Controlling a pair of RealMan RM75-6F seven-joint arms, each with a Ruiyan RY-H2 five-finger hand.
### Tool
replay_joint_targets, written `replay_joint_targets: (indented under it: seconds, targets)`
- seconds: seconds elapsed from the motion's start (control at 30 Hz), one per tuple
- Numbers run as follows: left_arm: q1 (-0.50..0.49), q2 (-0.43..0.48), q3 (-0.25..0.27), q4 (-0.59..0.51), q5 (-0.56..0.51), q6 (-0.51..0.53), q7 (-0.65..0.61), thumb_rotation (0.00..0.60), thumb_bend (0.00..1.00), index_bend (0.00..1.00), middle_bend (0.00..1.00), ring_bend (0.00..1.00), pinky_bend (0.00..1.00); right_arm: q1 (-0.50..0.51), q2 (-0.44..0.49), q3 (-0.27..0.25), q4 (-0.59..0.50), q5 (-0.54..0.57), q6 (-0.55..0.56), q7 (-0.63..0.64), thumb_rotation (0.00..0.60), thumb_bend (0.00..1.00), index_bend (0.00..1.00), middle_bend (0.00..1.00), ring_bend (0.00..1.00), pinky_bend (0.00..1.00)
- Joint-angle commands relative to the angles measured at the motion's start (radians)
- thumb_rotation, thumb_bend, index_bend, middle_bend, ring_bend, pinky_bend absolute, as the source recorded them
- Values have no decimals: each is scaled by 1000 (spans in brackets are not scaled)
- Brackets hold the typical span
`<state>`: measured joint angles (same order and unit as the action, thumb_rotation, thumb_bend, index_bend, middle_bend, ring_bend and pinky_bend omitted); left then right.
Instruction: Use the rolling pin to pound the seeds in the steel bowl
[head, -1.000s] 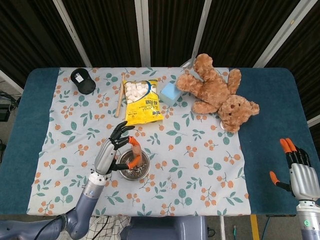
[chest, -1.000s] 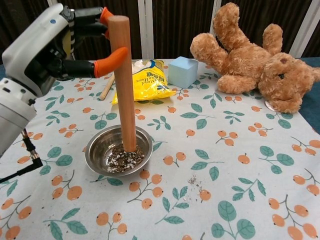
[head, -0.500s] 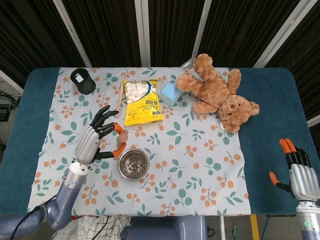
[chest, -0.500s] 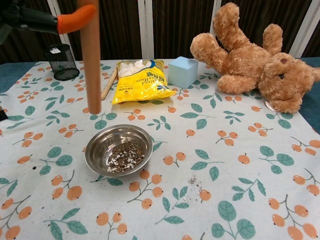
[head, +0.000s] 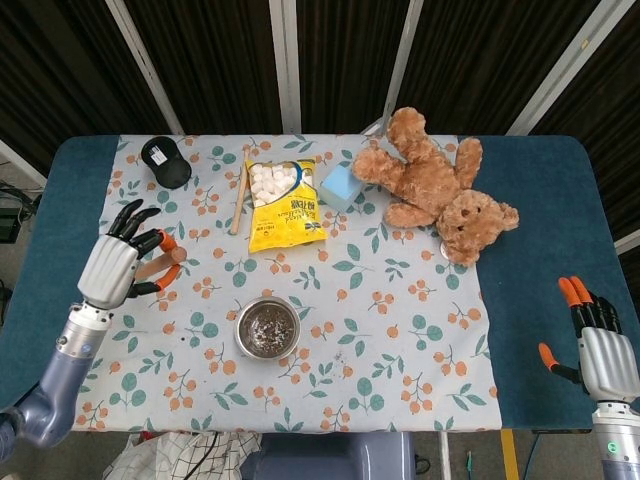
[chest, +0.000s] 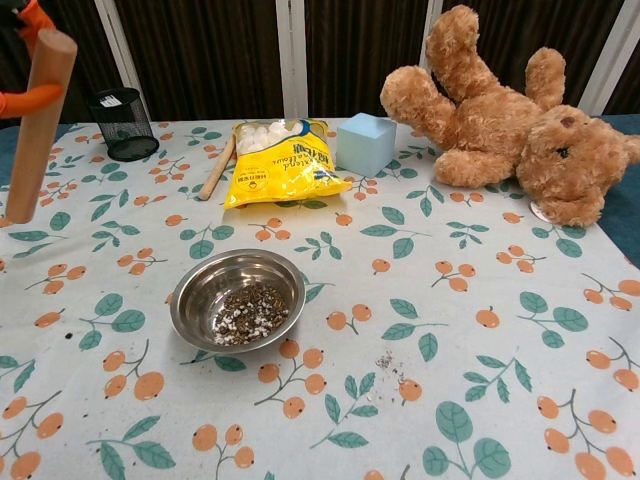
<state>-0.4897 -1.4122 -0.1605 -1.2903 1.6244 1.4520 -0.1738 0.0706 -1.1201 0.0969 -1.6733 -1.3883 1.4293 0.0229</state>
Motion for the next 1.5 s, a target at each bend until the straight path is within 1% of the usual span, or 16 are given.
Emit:
replay_joint_targets:
  seconds: [0.03,0.13,0.23,0.43,0.6,0.63,0.7,0.83,0.87,0.93,1.03,1.07,1.2,1.3,1.43,1.5]
  targets:
    - [10,-13,44,95,14,-18,4,600,924,608,677,198,98,0,0,0,-2,2,0,-5,600,359,0,0,0,0]
    - [7,-23,67,154,23,-40,18,600,923,608,677,198,98,0,0,0,-4,4,1,-10,600,359,0,0,0,0]
    - [3,-29,88,190,29,-65,30,600,923,608,677,200,103,-1,-1,0,-5,5,1,-12,600,359,0,0,0,0]
    - [-5,-34,126,221,29,-127,71,600,922,608,677,212,112,-3,-2,-1,-3,7,0,-11,600,359,0,0,0,0]
    - [-6,-48,135,221,14,-159,91,600,906,604,669,212,111,-3,-1,-1,-2,6,0,-10,600,360,0,0,0,0]
    - [-7,-50,136,219,10,-167,99,600,881,596,660,210,110,-3,-1,-1,-3,6,1,-10,600,360,0,0,0,0]
    - [-7,-52,138,212,2,-180,117,600,790,568,629,203,108,-4,0,-2,-3,5,2,-8,600,360,0,0,0,0]
    - [-7,-44,143,182,-19,-211,148,600,523,487,535,187,102,-4,0,0,-2,3,4,-8,600,359,0,0,0,0]
    - [-7,-41,144,174,-22,-216,154,600,471,463,505,180,99,-4,0,0,-2,3,5,-8,600,359,0,0,0,0]
    - [-5,-35,143,157,-28,-218,164,600,405,419,444,160,88,-4,0,1,-3,2,7,-9,600,360,0,0,0,0]
    - [-2,-28,141,135,-37,-220,178,600,344,366,347,124,68,-2,2,2,-5,3,4,-10,600,360,0,0,0,0]
    - [-1,-25,140,126,-42,-221,184,600,335,359,334,120,66,-2,3,2,-7,5,2,-11,600,360,0,0,0,0]
    - [8,-7,131,72,-69,-224,202,600,305,331,291,99,54,-4,5,-1,-8,6,1,-14,600,360,0,0,0,0]
    - [18,8,126,33,-82,-216,221,600,305,322,276,93,47,-6,5,-4,-6,5,1,-14,600,360,0,0,0,0]
    - [41,28,118,-22,-93,-177,238,600,298,308,260,93,38,-8,6,-8,-3,2,1,-15,600,360,0,0,0,0]
    - [63,44,111,-67,-103,-142,251,600,264,300,247,92,17,-8,8,-12,1,-4,-1,-17,600,359,0,0,0,0]
